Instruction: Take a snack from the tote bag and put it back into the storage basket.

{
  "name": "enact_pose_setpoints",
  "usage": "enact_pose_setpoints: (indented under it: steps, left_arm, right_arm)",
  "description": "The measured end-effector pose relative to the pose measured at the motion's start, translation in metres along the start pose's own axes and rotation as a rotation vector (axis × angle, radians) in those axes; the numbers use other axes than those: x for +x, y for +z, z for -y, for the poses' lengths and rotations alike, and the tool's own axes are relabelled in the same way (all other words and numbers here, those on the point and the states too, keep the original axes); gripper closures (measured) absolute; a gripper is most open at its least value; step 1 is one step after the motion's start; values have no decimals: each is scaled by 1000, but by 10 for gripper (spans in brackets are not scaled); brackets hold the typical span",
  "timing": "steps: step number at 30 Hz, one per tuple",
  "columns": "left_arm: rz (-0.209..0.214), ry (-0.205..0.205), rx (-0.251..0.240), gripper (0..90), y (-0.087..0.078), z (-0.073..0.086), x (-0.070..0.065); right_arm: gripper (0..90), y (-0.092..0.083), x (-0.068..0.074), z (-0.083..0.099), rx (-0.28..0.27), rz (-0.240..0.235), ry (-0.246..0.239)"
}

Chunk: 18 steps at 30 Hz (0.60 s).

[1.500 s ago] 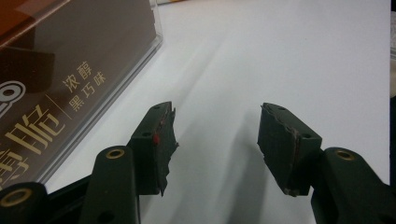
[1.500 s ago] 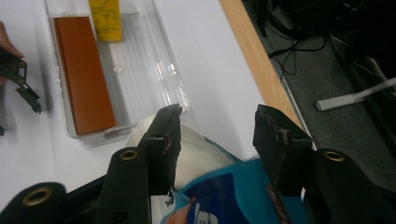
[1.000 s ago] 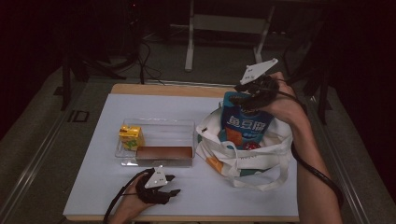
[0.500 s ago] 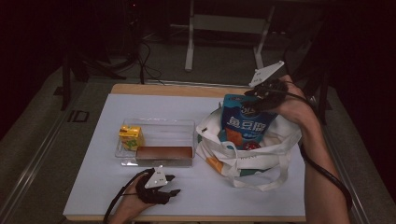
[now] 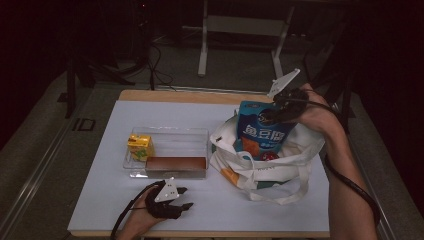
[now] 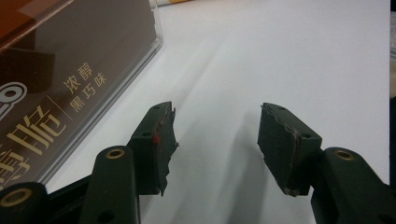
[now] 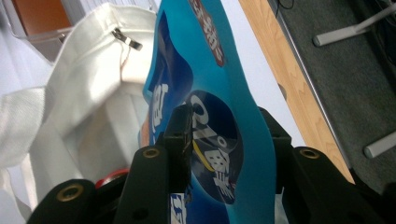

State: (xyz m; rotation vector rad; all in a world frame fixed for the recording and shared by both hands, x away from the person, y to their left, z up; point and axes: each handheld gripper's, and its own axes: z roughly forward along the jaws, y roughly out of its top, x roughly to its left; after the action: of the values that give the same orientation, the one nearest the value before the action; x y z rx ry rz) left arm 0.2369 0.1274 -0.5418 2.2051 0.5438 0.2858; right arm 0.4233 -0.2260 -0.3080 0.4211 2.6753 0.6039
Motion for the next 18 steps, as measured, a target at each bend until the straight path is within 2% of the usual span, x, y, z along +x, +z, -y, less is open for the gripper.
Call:
enact_pose_setpoints:
  steps: [2,6,15,18]
  left_arm:
    - [0,0,0,458,0,0,0]
    - [1,-1,0,457,0,0,0]
    - [3,2,1,457,0,0,0]
    - [3,0,1,457,0,0,0]
  right_arm:
    - [636,2,-1,0,11,7,2]
    - [654,5,-2,3,28,-11,-1]
    - [668,1,-6,11,30,-17,6]
    - [663,-2,-8,19,22,-13,26]
